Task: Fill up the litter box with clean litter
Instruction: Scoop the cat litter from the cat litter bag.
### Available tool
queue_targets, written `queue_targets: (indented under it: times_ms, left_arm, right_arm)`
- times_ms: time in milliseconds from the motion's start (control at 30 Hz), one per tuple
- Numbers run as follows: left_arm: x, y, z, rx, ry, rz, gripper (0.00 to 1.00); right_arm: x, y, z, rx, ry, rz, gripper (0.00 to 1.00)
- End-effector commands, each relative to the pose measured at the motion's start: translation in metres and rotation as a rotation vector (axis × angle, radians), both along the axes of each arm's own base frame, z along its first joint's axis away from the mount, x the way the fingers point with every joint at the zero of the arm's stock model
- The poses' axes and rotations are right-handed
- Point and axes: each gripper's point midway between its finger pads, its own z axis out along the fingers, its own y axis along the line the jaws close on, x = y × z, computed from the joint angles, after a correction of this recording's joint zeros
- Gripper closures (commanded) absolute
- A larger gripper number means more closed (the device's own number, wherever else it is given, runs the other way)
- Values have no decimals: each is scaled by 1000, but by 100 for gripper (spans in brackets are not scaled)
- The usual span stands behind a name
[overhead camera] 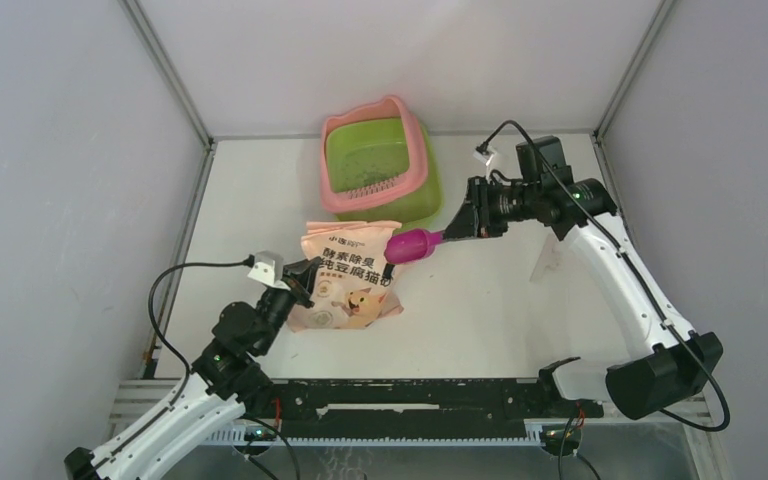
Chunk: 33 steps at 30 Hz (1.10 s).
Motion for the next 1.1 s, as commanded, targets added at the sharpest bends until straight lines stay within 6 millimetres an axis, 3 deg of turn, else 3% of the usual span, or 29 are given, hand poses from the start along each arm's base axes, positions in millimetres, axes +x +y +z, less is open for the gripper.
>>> queue_targets:
  times_ms: [0, 200, 433, 667, 800, 1067]
  left_arm:
    - [-10, 4, 88, -161, -188, -25, 100]
    - [-12, 5, 87, -174, -196, -26, 100]
    - [-14, -1, 93, -184, -206, -61, 100]
    - [-14, -10, 97, -206, -211, -100, 100]
    - [-15, -14, 99, -222, -213, -117, 100]
    - [-15, -20, 100, -250, -212, -147, 100]
  right_arm:
    - [-15, 4, 6, 26, -37, 47, 100]
    - [-26, 14, -9, 5, 8, 96, 100]
    - [-23, 37, -29, -25, 55, 143, 100]
    - [-5, 61, -71, -118, 135, 114, 100]
    - [4, 84, -94, -136, 163, 116, 100]
    - [7, 123, -129, -102, 270, 177, 100]
